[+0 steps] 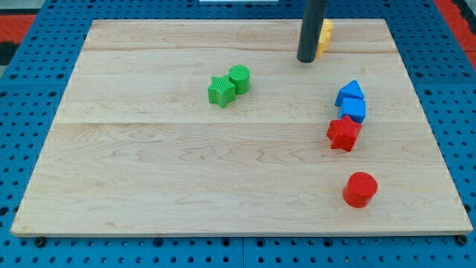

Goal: Move the blue cube to the bottom left

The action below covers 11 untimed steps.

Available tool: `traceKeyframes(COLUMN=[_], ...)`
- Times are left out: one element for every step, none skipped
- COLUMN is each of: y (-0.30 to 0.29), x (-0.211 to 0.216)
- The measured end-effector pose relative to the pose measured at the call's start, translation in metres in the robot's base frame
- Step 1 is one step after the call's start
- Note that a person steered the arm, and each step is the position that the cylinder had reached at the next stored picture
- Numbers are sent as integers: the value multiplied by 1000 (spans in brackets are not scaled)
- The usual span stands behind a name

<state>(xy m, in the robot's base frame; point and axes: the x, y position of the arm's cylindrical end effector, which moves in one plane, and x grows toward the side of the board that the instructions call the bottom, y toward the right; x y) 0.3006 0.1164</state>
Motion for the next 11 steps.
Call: traceKeyframes(y=[0,2,25,66,100,114,103,85,62,51,39], x=[-5,-4,33,46,57,83,109,117,123,126,126])
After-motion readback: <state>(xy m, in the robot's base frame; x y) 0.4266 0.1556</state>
